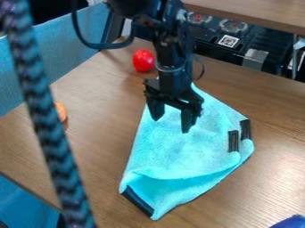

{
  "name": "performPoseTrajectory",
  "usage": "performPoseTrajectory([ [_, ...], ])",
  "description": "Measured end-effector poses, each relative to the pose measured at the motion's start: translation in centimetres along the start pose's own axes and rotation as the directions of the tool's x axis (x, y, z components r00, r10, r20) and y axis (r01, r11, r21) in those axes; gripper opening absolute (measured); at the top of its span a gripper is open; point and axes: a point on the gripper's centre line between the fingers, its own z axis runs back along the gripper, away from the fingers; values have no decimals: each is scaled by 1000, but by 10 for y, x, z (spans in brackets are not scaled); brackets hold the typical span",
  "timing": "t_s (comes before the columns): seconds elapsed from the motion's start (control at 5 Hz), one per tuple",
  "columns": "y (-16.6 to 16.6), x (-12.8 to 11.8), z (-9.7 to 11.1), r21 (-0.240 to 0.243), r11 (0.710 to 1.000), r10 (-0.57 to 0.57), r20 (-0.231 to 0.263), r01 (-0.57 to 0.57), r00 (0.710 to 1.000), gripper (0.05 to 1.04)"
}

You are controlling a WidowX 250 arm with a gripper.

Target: Move the object to the right side of the table

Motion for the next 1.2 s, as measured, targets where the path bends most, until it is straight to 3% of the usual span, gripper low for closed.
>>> performPoseTrajectory([
  [0.2, 0, -5, -5, 8, 999, -32, -53, 32, 998, 1000],
  [0.8, -14, -9, -27, 59, 995, -74, -29, 76, 997, 1001],
  [1.2, -29, 8, -32, 69, 995, -77, -4, 77, 997, 1001],
])
